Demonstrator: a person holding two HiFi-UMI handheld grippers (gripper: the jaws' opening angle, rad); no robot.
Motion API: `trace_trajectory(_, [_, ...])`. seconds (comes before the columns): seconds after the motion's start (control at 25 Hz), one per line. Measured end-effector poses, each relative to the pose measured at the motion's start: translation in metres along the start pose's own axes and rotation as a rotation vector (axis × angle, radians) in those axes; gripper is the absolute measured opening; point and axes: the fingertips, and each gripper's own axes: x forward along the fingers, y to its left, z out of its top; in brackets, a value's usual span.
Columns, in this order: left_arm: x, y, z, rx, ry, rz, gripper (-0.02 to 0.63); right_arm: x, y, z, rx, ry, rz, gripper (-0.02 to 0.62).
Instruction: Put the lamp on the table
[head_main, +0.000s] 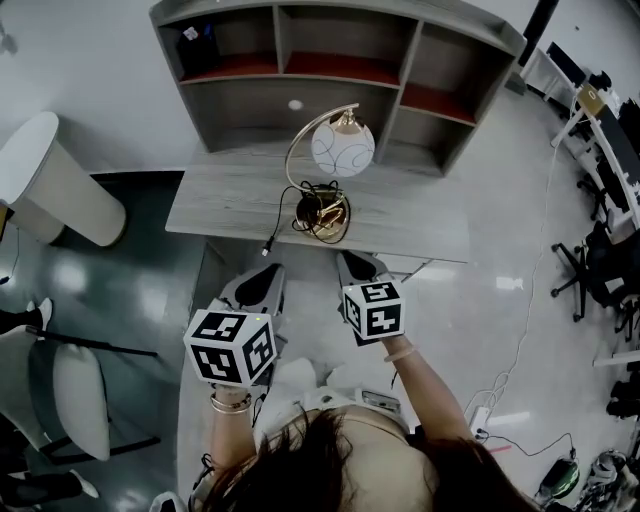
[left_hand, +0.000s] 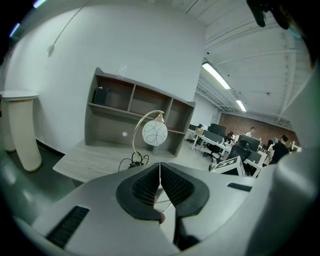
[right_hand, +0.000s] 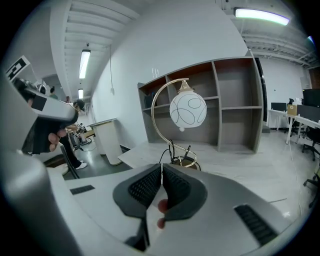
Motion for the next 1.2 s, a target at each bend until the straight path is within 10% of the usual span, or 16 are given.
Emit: trace_trajectory(1.2, [-0.015,-0.083,-0.034,0.049,-0.025,0.087,0.015,-0.071,-0.021,-0.031,-0.057,-0.021,0.052,0.023])
